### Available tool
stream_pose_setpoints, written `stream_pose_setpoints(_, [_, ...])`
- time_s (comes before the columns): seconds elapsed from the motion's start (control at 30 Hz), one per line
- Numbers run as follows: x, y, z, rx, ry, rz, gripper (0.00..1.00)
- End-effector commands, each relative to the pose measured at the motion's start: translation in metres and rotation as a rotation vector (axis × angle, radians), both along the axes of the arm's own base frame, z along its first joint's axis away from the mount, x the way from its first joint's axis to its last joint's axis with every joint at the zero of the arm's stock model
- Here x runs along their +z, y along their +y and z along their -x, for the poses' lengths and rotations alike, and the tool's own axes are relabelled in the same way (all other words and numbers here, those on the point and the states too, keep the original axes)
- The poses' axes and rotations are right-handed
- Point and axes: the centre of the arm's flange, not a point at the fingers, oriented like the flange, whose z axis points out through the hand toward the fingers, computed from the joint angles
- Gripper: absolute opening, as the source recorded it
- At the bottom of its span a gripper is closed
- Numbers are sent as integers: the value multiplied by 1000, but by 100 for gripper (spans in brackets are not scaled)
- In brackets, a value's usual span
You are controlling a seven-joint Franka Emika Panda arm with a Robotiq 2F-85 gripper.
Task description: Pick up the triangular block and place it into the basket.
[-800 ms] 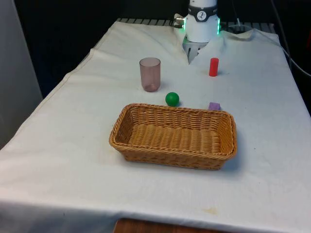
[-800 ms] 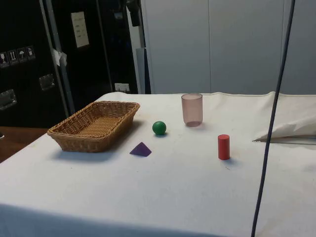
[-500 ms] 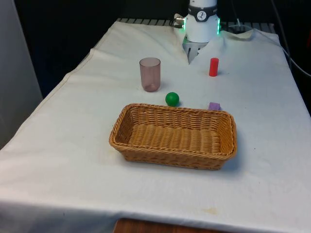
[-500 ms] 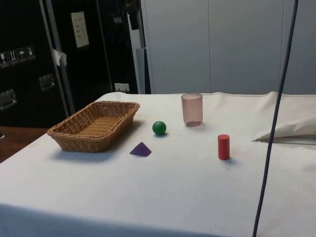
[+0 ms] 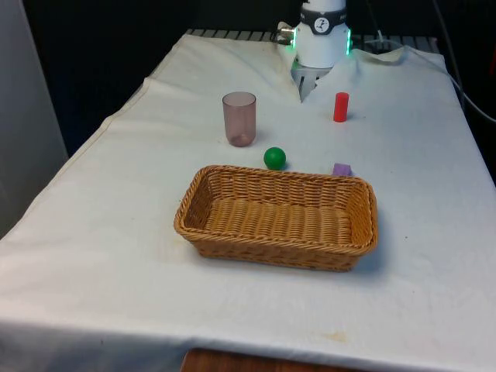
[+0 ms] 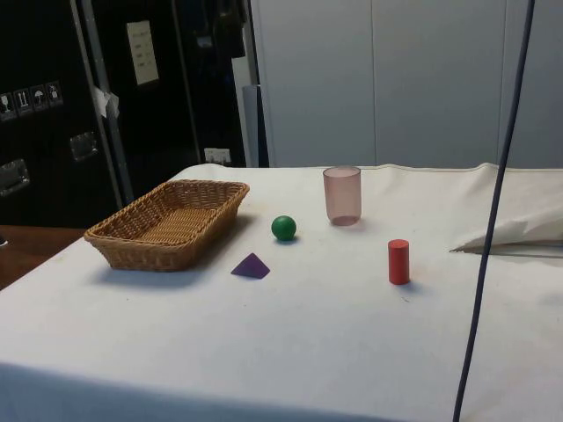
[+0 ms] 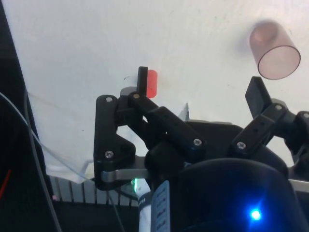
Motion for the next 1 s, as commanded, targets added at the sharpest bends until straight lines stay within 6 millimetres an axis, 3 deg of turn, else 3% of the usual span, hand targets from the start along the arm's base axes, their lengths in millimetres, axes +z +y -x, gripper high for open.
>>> stream_pose_setpoints(0.0, [-2, 2, 3, -10, -23, 1, 100])
stream_pose_setpoints(0.47, [-28, 17, 16, -35, -77, -11, 100])
stream_pose_setpoints(0.97, [-76, 46, 27, -43, -97, -7, 100])
